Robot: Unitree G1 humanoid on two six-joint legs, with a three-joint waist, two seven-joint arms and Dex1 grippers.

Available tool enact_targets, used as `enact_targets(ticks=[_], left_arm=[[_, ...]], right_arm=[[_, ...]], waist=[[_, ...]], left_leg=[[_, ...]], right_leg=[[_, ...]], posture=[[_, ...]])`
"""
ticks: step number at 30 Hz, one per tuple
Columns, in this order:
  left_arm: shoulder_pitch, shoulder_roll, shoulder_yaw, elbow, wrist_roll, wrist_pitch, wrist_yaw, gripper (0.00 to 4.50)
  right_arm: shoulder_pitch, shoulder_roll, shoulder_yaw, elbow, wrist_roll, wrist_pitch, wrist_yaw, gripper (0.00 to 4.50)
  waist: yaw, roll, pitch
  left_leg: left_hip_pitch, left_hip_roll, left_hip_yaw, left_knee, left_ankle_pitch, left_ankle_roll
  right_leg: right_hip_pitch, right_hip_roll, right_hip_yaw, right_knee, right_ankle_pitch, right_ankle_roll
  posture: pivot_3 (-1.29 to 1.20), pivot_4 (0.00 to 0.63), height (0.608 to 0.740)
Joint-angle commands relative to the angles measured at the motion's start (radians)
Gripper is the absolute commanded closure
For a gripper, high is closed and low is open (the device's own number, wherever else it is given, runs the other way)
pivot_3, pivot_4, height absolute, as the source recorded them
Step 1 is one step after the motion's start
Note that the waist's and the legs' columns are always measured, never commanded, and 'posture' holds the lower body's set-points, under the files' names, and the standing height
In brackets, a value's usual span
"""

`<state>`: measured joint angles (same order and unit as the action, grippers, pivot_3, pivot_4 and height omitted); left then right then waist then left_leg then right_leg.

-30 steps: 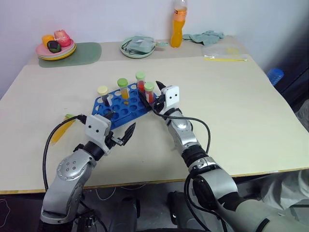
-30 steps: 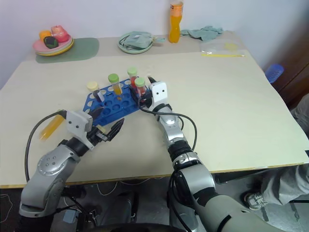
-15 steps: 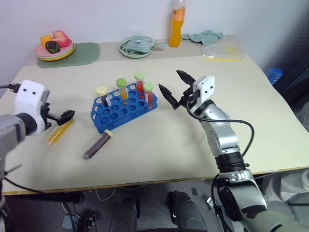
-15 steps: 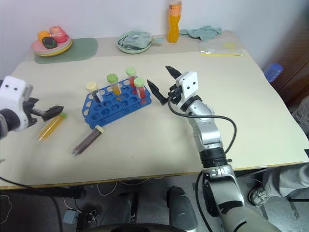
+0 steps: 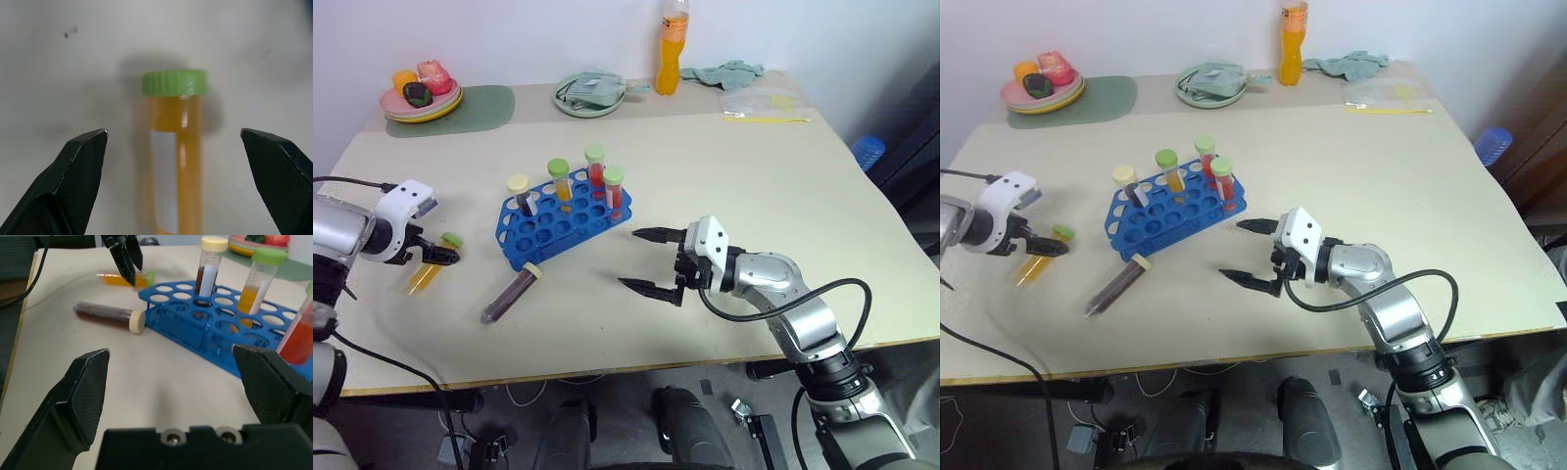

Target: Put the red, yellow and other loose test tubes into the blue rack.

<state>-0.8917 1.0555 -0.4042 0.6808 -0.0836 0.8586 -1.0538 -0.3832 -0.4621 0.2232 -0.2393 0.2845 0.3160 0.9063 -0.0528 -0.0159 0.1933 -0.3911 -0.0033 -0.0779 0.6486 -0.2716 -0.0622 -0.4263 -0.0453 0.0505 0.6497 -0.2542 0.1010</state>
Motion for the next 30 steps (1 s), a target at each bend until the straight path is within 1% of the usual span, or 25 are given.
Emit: enact_targets(ticks=[1,3,6,8,9,10,12,14,15,16,17,18,19,21,23,24,25,26,27,28,30], left_arm=[[-0.055,-0.023,-0.018,0.117,0.085,-0.064,-0.040,0.25],[-0.070,-0.044,-0.021,0.170,0.119,-0.088,-0.045,0.86],[-0.080,-0.052,-0.016,0.210,0.151,-0.117,-0.066,2.37],[-0.073,-0.031,-0.002,0.210,0.162,-0.137,-0.081,3.37],[-0.069,-0.021,0.006,0.208,0.166,-0.146,-0.083,3.71],[-0.067,-0.006,0.025,0.203,0.164,-0.155,-0.078,3.72],[-0.052,0.032,0.122,0.175,0.125,-0.192,-0.023,3.72],[0.020,0.047,0.329,0.067,0.025,-0.307,0.087,3.72],[0.093,0.033,0.471,-0.049,-0.032,-0.367,0.148,3.72],[0.152,0.021,0.570,-0.139,-0.070,-0.404,0.190,3.72],[0.217,0.003,0.654,-0.241,-0.093,-0.405,0.228,3.72],[0.318,-0.034,0.768,-0.424,-0.157,-0.351,0.223,3.72],[0.429,-0.083,0.882,-0.636,-0.275,-0.270,0.186,3.72],[0.582,-0.157,1.022,-0.931,-0.453,-0.170,0.152,3.72],[0.702,-0.240,1.089,-1.180,-0.598,-0.145,0.176,3.72],[0.743,-0.299,1.056,-1.315,-0.666,-0.128,0.240,3.72],[0.766,-0.337,1.027,-1.401,-0.712,-0.112,0.294,3.72],[0.748,-0.438,0.894,-1.463,-0.638,-0.129,0.425,3.72],[0.722,-0.526,0.757,-1.489,-0.517,-0.169,0.554,3.72],[0.705,-0.586,0.647,-1.486,-0.382,-0.233,0.650,3.72],[0.677,-0.679,0.501,-1.427,-0.190,-0.352,0.772,3.72]], right_arm=[[0.006,-0.007,-0.015,-0.055,0.010,0.003,-0.011,0.01],[0.009,-0.004,-0.013,-0.061,0.007,0.006,-0.016,0.00],[0.008,-0.002,-0.006,-0.067,0.005,0.007,-0.021,0.00],[0.004,-0.001,-0.002,-0.064,0.002,0.005,-0.022,0.00],[0.003,-0.001,-0.001,-0.064,0.001,0.004,-0.022,0.00],[0.001,-0.002,0.000,-0.062,-0.001,0.001,-0.021,0.00],[-0.001,-0.002,-0.002,-0.055,-0.004,-0.002,-0.020,0.00],[0.001,-0.001,-0.004,-0.050,-0.007,-0.005,-0.023,0.00],[0.003,0.000,-0.003,-0.047,-0.009,-0.006,-0.026,0.00],[0.006,0.000,-0.004,-0.047,-0.010,-0.007,-0.028,0.00],[0.009,0.000,-0.004,-0.047,-0.011,-0.007,-0.030,0.00],[0.012,0.002,-0.002,-0.044,-0.012,-0.007,-0.034,0.00],[0.015,0.005,0.000,-0.039,-0.013,-0.008,-0.037,0.00],[0.018,0.007,0.001,-0.032,-0.013,-0.009,-0.039,0.00],[0.018,0.009,0.002,-0.022,-0.014,-0.011,-0.037,0.00],[0.011,0.014,0.006,-0.005,-0.018,-0.015,-0.036,0.00],[0.006,0.018,0.009,0.007,-0.020,-0.018,-0.034,0.00],[-0.009,0.029,0.015,0.033,-0.026,-0.025,-0.034,0.00],[-0.021,0.038,0.020,0.055,-0.032,-0.032,-0.033,0.00],[-0.031,0.045,0.024,0.070,-0.037,-0.039,-0.031,0.00],[-0.042,0.054,0.028,0.087,-0.043,-0.050,-0.026,0.00]], waist=[[0.002,0.000,0.000],[0.007,-0.001,0.000],[0.007,-0.001,0.000],[0.005,-0.001,0.000],[0.004,-0.001,0.000],[0.003,-0.001,0.000],[-0.001,-0.001,0.000],[-0.002,-0.004,0.001],[0.001,-0.004,0.001],[0.007,-0.004,0.001],[0.010,-0.004,0.001],[0.012,-0.004,0.001],[0.013,-0.004,0.001],[0.013,-0.004,0.001],[0.015,-0.005,0.001],[0.016,-0.005,0.000],[0.020,-0.005,0.000],[0.023,-0.006,0.000],[0.034,-0.004,0.000],[0.042,-0.002,0.000],[0.040,-0.005,0.000]], left_leg=[[0.000,0.000,0.000,0.000,0.000,0.000],[0.000,0.000,0.000,0.000,0.000,0.000],[0.000,0.000,0.000,0.001,0.000,0.000],[0.000,0.000,0.000,0.001,0.000,0.000],[0.000,0.000,0.000,0.001,0.000,0.000],[0.000,0.000,0.000,0.001,0.000,0.000],[0.000,0.000,0.000,0.001,0.000,0.000],[-0.001,0.001,-0.001,0.001,0.000,0.000],[-0.001,0.001,-0.001,0.000,0.000,0.000],[-0.001,0.001,-0.001,0.001,0.000,0.000],[-0.002,0.002,-0.001,0.001,0.000,0.000],[-0.002,0.002,-0.001,0.001,0.000,0.000],[-0.002,0.002,-0.001,0.001,0.000,0.000],[-0.002,0.002,-0.001,0.001,-0.001,0.001],[-0.002,0.000,0.000,0.002,-0.001,0.001],[-0.002,0.000,-0.001,0.003,-0.001,0.001],[-0.002,0.000,0.000,0.003,-0.001,0.001],[0.000,0.000,-0.001,0.003,-0.001,0.001],[0.000,0.000,0.000,0.004,-0.001,0.001],[0.004,-0.002,0.000,0.004,-0.001,0.001],[0.014,-0.004,-0.001,0.005,-0.001,0.001]], right_leg=[[0.000,0.000,0.000,0.000,0.000,0.000],[0.000,0.000,0.000,0.000,0.000,0.000],[0.000,0.000,0.000,0.000,0.000,0.000],[0.000,0.000,0.000,0.001,0.000,0.000],[0.000,0.000,0.000,0.001,0.000,0.000],[0.000,0.000,0.000,0.001,0.000,0.000],[0.000,0.000,0.000,0.001,0.000,0.000],[-0.001,0.000,0.000,0.001,0.000,0.000],[-0.001,-0.001,0.000,0.001,0.000,0.000],[-0.001,-0.001,0.000,0.001,0.000,0.000],[-0.002,-0.003,0.000,0.001,0.000,0.000],[-0.002,-0.004,0.000,0.000,0.000,0.000],[-0.002,-0.005,0.000,-0.001,0.000,0.001],[-0.001,-0.009,0.001,-0.001,0.000,0.001],[-0.001,-0.011,0.001,-0.001,0.000,0.002],[0.000,-0.011,0.000,0.000,0.000,0.002],[0.000,-0.011,0.000,-0.001,0.000,0.002],[0.002,-0.011,-0.001,0.000,0.000,0.002],[0.003,-0.010,-0.001,0.000,0.000,0.002],[0.007,-0.010,-0.001,0.000,0.000,0.003],[0.019,-0.007,-0.001,-0.002,0.000,0.003]], posture=[[0.00,0.150,0.740],[0.00,0.150,0.740],[0.00,0.150,0.740],[0.00,0.150,0.740],[0.00,0.150,0.740],[0.00,0.150,0.740],[0.00,0.150,0.740],[0.00,0.150,0.740],[0.00,0.150,0.740],[0.00,0.150,0.740],[0.00,0.150,0.740],[0.00,0.150,0.740],[0.00,0.150,0.740],[0.00,0.150,0.740],[0.00,0.150,0.740],[0.00,0.150,0.740],[0.00,0.150,0.740],[0.00,0.150,0.740],[0.00,0.150,0.740],[0.00,0.150,0.740],[0.00,0.150,0.740]])
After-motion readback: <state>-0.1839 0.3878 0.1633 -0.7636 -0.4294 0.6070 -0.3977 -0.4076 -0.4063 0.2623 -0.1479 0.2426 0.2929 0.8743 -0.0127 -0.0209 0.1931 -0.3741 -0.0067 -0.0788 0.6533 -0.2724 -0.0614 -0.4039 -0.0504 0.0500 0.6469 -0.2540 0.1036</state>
